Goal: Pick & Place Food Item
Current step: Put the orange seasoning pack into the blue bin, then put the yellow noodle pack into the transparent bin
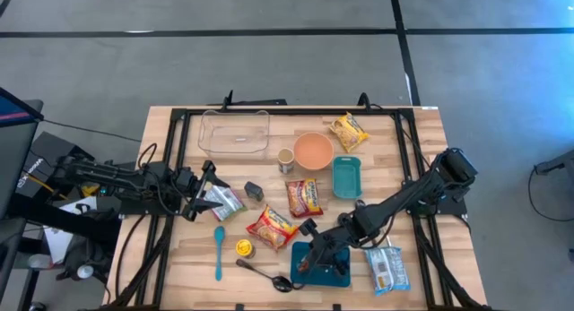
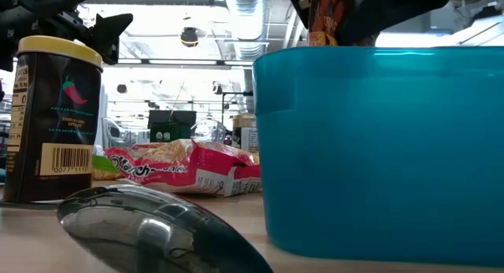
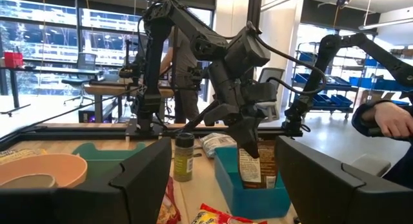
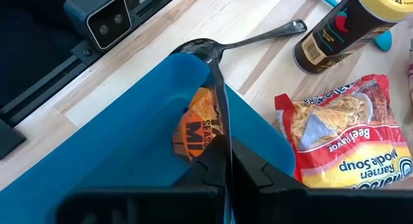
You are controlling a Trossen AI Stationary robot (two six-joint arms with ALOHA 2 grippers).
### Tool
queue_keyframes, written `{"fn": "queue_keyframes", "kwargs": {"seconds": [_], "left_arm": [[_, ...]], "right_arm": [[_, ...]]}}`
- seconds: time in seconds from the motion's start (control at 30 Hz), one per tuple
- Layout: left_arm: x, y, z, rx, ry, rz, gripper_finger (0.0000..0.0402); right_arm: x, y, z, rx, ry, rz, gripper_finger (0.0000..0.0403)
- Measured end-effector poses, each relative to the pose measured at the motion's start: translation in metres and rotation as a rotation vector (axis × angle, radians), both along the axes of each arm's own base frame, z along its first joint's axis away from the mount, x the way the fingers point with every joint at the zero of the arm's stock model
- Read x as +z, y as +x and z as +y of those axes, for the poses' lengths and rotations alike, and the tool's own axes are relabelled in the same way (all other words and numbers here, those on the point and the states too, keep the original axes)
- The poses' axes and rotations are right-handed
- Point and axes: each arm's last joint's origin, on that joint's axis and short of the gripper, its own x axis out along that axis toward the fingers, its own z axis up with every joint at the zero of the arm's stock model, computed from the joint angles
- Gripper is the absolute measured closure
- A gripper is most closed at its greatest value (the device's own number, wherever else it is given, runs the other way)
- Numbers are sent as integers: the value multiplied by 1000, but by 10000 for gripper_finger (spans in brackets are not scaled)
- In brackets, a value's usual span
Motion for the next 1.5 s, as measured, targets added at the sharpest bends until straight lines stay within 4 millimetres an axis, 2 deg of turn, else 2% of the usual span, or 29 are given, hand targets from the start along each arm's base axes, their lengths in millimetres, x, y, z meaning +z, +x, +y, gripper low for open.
{"fn": "queue_keyframes", "kwargs": {"seconds": [0.37, 0.63, 0.77, 0.9, 1.13, 1.5], "left_arm": [[0, 0, 0, 0, 0, 0, 131], [0, 0, 0, 0, 0, 0, 131], [0, 0, 0, 0, 0, 0, 131], [0, 0, 0, 0, 0, 0, 131], [0, 0, 0, 0, 0, 0, 131], [0, 0, 0, 0, 0, 0, 131]], "right_arm": [[0, 0, 0, 0, 0, 0, 399], [0, 0, 0, 0, 0, -1, 337], [4, -1, -1, 4, 1, -12, 319], [15, -5, -2, 6, 12, -35, 315], [47, -16, -9, 5, 55, -114, 315], [103, -53, -30, -28, 89, -225, 316]]}}
